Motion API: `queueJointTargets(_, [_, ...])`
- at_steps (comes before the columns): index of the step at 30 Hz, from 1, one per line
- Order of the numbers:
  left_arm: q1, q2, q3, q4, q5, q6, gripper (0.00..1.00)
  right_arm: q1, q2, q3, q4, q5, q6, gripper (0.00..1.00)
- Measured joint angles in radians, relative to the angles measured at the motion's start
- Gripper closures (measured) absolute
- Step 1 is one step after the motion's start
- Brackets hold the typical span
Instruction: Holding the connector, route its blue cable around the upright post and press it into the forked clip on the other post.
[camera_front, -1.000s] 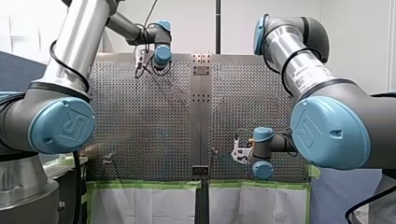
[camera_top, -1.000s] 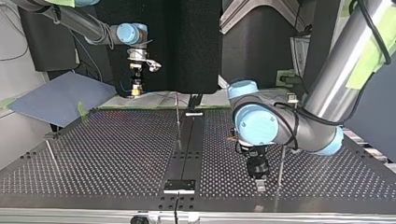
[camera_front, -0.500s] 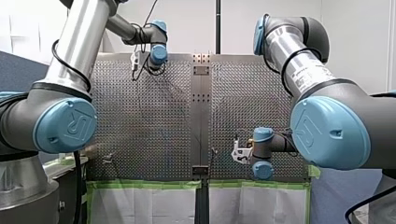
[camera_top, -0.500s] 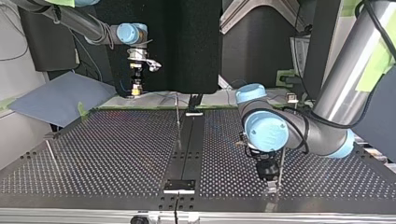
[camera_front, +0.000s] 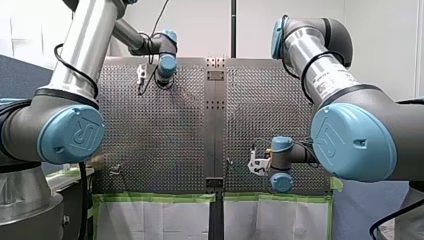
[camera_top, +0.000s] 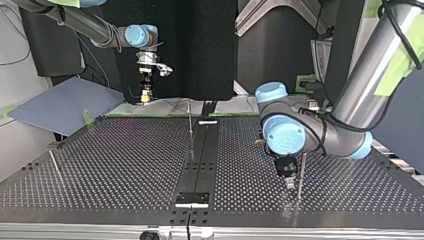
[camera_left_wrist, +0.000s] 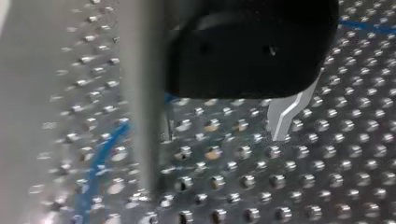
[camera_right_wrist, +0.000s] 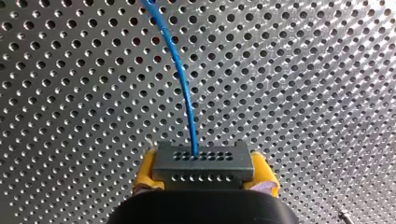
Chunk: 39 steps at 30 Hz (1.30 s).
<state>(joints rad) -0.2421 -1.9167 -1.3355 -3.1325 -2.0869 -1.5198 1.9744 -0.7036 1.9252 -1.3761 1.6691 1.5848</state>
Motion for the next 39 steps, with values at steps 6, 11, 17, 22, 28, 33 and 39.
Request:
queueJointTargets(6, [-0.007,-0.001,-0.027,0.036,0.003,0.023,0.0,0.0,0.0,0.002,0.0,0.0,0.0,1.0])
queueJointTargets(11, [-0.011,-0.008,-0.03,0.053,-0.002,0.043,0.0,0.001,0.0,0.002,0.001,0.0,0.0,1.0])
queueJointTargets(17, [-0.026,-0.048,-0.031,0.057,-0.006,0.075,0.0,0.001,0.0,0.004,0.001,0.0,-0.001,1.0])
queueJointTargets(22, [-0.044,-0.067,-0.031,0.07,-0.008,0.078,0.0,0.001,0.0,0.005,0.0,0.0,-0.001,1.0])
queueJointTargets(28, [-0.058,-0.07,-0.031,0.076,-0.01,0.08,0.0,0.0,0.0,0.005,0.0,0.0,0.0,1.0])
queueJointTargets(33, [-0.067,-0.07,-0.033,0.077,-0.018,0.087,0.0,0.0,0.0,0.004,-0.001,0.0,0.0,1.0])
queueJointTargets(39, [-0.073,-0.07,-0.071,0.111,-0.063,0.13,0.0,0.0,0.0,0.005,-0.003,0.0,0.0,1.0])
